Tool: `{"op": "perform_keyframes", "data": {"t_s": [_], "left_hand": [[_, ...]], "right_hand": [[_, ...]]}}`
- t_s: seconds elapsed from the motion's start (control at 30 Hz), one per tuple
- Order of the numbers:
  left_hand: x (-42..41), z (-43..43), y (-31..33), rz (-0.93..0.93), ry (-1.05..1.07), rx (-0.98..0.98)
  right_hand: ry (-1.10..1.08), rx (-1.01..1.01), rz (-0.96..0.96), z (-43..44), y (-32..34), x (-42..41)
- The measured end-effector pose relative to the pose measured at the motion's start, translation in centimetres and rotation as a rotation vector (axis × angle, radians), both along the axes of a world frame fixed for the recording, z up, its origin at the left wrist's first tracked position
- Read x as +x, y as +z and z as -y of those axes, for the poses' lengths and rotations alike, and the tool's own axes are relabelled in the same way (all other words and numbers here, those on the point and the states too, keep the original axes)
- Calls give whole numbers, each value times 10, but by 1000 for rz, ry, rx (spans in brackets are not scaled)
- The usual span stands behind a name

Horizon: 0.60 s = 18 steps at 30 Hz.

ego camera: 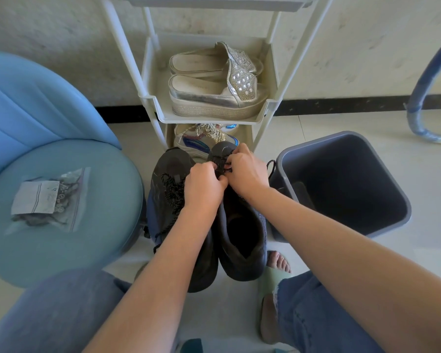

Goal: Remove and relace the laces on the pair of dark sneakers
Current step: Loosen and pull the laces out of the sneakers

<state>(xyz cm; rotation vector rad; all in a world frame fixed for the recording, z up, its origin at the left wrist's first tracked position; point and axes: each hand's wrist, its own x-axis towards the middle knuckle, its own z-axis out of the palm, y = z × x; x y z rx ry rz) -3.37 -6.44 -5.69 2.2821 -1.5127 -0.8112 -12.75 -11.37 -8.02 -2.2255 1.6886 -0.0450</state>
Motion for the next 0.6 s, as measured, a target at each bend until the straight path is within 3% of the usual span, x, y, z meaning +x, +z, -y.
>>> {"op": "perform_keyframes", "data": {"t_s": [0.2, 0.37, 0.6], "left_hand": [[-1, 10, -1, -24, -25, 140], [-7, 7, -1, 134, -27, 76], [-6, 8, -2, 185, -50, 32]], "right_hand": [[-31, 74, 57, 5, -7, -1], [-28, 149, 151, 8, -13, -4], [-1, 256, 367, 14, -13, -14]]}}
